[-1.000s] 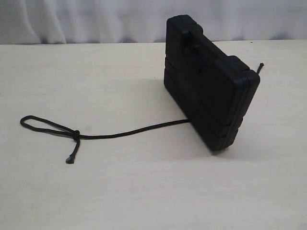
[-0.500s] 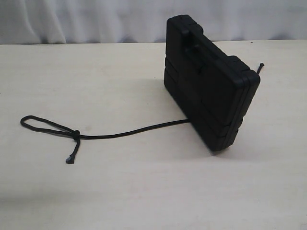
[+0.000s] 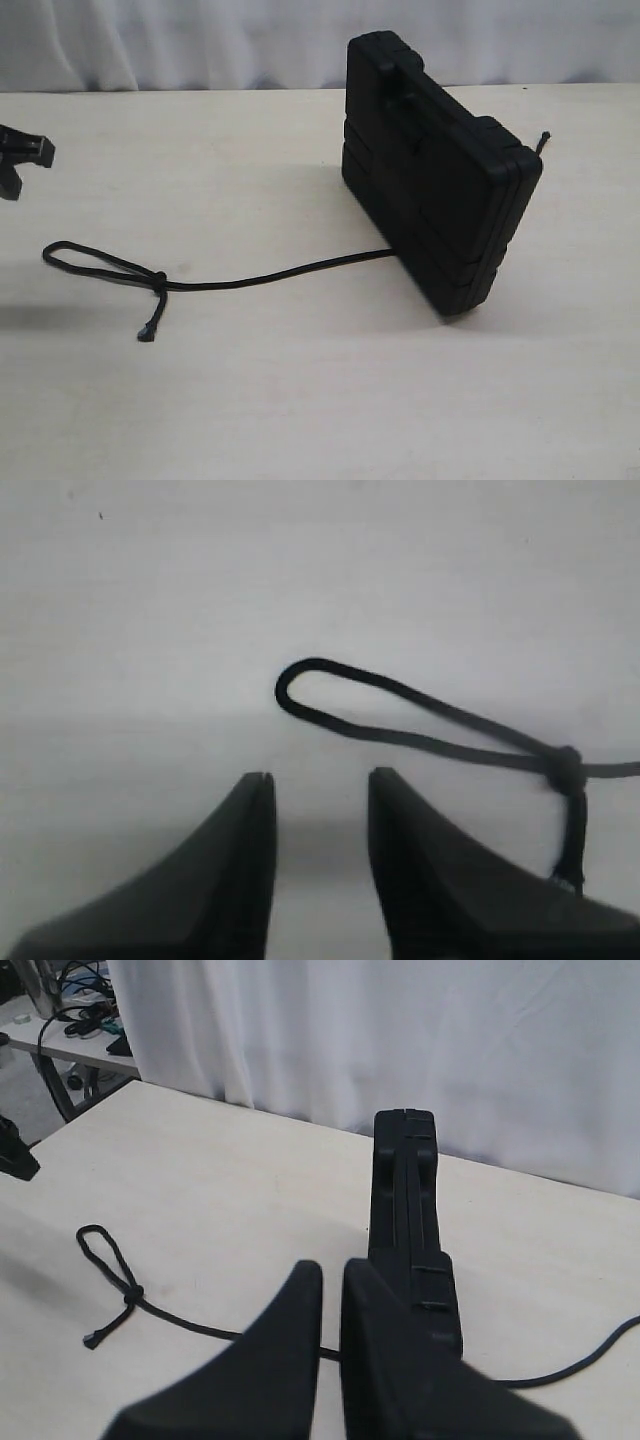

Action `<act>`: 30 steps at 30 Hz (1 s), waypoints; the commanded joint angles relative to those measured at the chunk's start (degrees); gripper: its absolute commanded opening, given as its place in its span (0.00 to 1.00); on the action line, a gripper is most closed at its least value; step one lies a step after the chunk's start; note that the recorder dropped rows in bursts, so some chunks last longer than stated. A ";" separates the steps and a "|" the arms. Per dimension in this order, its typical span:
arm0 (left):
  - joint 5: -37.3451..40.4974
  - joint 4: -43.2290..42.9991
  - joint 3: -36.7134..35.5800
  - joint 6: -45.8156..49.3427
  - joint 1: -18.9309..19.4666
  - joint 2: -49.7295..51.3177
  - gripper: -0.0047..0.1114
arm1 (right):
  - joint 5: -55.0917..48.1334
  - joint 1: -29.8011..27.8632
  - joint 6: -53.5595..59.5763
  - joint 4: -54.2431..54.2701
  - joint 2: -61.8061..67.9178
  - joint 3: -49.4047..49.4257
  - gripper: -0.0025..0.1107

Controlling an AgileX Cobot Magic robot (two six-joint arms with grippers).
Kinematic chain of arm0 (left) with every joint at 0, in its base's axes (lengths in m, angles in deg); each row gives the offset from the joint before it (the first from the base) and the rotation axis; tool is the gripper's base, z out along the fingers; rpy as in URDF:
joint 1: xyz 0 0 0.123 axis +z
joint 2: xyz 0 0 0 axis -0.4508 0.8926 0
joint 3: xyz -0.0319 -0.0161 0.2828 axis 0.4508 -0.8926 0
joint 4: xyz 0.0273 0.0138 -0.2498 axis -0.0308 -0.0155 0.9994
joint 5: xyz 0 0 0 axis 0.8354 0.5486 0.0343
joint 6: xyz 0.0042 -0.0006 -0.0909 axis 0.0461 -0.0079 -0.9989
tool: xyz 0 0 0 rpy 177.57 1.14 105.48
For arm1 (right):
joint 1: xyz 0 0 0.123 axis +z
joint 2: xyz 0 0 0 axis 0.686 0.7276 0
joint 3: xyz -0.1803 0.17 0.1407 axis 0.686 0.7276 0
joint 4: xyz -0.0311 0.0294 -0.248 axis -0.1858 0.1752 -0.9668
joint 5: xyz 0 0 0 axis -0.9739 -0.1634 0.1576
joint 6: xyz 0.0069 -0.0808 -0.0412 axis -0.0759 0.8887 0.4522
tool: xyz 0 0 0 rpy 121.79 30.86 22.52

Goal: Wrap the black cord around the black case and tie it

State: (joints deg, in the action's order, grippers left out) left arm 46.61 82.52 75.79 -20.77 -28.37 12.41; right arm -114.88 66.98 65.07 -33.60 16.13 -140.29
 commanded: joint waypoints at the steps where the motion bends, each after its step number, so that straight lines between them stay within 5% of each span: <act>1: -1.02 -0.04 0.59 0.41 -0.48 6.00 0.42 | -1.88 -0.17 0.48 0.25 -0.11 0.13 0.08; 12: -6.44 0.14 0.68 1.50 -0.48 16.68 0.43 | -1.54 -0.17 0.84 0.41 -0.11 2.09 0.08; 15: -7.88 0.00 0.68 1.50 -0.48 17.08 0.53 | -1.37 -0.17 0.84 0.58 -0.11 2.34 0.08; 25: 1.62 2.04 5.36 3.01 2.83 21.72 0.55 | -1.39 -0.17 0.84 0.71 -0.11 2.34 0.08; 30: -1.64 2.21 5.68 3.01 4.62 23.35 0.55 | -1.50 -0.17 0.84 0.71 -0.11 2.34 0.08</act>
State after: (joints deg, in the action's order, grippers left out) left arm 46.90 83.95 80.90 -18.11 -24.13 34.99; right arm -116.88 66.98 65.54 -33.22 16.13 -138.13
